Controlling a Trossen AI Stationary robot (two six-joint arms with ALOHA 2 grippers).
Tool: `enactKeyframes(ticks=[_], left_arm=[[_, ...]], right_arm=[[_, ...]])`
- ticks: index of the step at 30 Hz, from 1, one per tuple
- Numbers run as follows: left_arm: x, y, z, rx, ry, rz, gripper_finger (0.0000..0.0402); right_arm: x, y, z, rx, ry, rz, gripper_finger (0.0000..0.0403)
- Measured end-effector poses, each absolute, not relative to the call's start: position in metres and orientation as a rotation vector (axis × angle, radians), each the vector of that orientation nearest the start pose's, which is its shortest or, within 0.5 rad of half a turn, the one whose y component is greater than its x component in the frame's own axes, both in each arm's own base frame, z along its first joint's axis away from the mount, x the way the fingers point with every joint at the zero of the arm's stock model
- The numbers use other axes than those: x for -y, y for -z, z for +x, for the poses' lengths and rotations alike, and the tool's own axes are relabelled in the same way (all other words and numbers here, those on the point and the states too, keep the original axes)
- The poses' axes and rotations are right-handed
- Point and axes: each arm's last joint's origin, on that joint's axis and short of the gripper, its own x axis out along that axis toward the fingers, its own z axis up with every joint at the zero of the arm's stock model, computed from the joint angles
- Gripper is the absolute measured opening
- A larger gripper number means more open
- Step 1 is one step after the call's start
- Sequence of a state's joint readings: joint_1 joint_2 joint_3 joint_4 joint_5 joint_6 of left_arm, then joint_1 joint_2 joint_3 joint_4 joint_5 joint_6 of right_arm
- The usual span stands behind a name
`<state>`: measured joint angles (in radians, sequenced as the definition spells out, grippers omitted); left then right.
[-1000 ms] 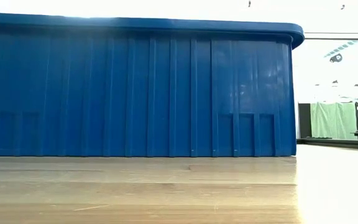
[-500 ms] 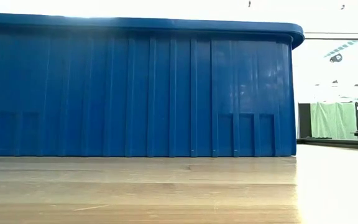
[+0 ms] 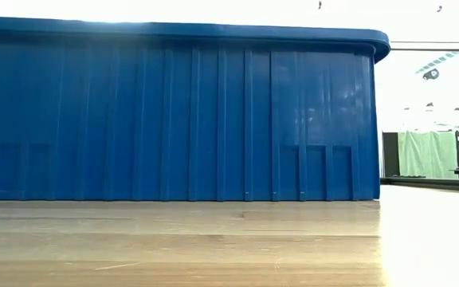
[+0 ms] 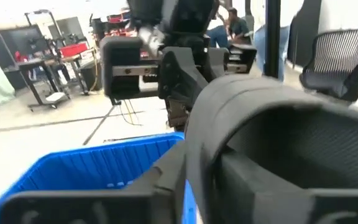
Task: Pick and place slides into bin
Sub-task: Put the black slide into the blue bin
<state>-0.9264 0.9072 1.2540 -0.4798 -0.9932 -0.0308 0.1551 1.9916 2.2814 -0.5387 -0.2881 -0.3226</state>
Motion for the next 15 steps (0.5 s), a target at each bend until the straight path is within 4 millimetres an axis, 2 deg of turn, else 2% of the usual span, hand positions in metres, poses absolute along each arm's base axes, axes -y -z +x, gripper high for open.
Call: enactKeyframes(ticks=[6, 9, 12, 15], left_arm=[[0.088, -0.447, 0.097, -0.04, -0.076, -0.078, 0.0147], [0.078, -0.451, 0.088, -0.024, -0.022, -0.265, 0.0184], [0.071, -0.452, 0.08, -0.041, 0.067, -0.456, 0.0206], [0.062, -0.449, 0.073, -0.053, 0.084, -0.619, 0.0211]], right_arm=[[-0.072, -0.452, 0.423, -0.231, -0.376, -0.341, 0.0032], [-0.068, -0.451, 0.417, -0.297, -0.305, -0.355, 0.0031], [-0.064, -0.45, 0.412, -0.358, -0.212, -0.408, 0.0031], [-0.063, -0.452, 0.408, -0.389, -0.119, -0.493, 0.0031]])
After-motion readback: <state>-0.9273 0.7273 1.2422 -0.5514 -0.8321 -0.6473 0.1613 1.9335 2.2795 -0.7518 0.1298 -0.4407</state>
